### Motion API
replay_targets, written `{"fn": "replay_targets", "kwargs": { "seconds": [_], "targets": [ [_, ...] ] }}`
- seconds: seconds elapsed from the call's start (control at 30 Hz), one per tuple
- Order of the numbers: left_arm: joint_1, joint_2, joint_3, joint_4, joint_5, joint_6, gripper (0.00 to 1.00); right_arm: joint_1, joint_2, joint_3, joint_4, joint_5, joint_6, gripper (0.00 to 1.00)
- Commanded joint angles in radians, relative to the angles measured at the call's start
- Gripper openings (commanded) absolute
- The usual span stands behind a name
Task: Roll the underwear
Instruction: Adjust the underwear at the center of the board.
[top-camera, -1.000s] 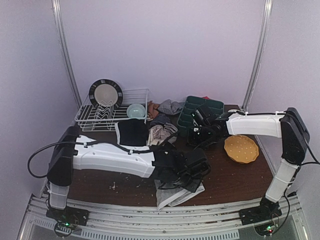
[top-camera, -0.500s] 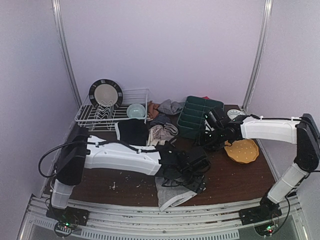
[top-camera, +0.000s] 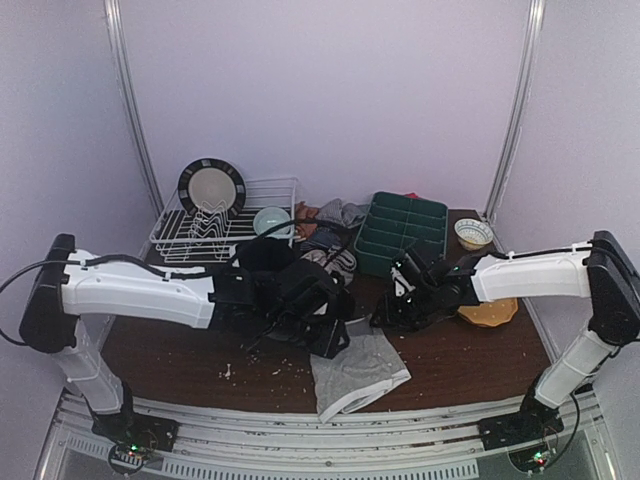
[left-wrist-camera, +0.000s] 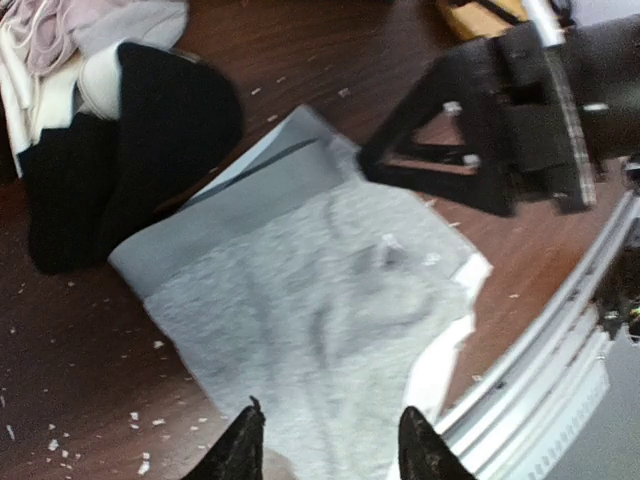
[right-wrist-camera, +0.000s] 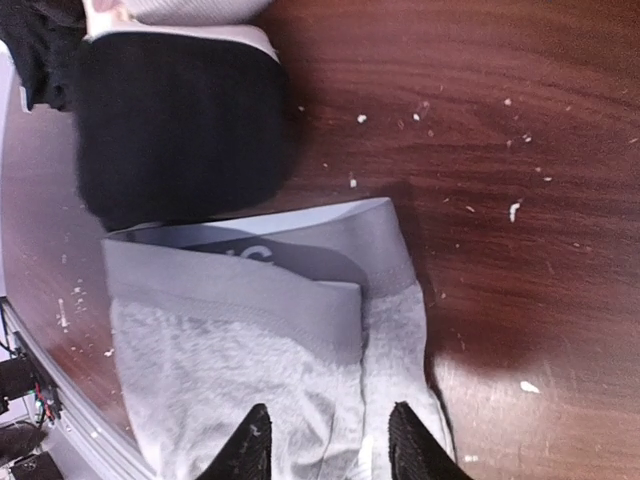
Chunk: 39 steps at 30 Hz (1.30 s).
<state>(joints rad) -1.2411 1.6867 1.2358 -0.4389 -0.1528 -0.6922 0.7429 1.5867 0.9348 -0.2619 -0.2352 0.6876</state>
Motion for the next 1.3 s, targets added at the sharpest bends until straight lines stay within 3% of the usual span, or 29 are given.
{"fn": "replay_targets", "kwargs": {
  "seconds": [0.0,0.17,0.6,0.77,1.27],
  "targets": [
    [0.025,0.048,-0.054,0.058,0.004,-0.044,0.4,0.006,0.078,0.043,0.027,-0.019,0.0,0.38],
    [0.031,0.097,-0.068,0.068,0.008,-0.056,0.38,0.006,0.139,0.08,0.018,-0.012,-0.011,0.36],
    [0.042,0.156,-0.099,0.09,0.03,-0.062,0.29,0.006,0.235,0.144,-0.034,0.006,-0.031,0.18],
    [0.043,0.17,-0.118,0.106,0.038,-0.068,0.25,0.007,0.228,0.149,-0.04,0.01,-0.042,0.01],
    [0.043,0.179,-0.157,0.123,0.034,-0.09,0.22,0.029,0.165,0.246,-0.166,0.168,-0.171,0.0]
  ]
}}
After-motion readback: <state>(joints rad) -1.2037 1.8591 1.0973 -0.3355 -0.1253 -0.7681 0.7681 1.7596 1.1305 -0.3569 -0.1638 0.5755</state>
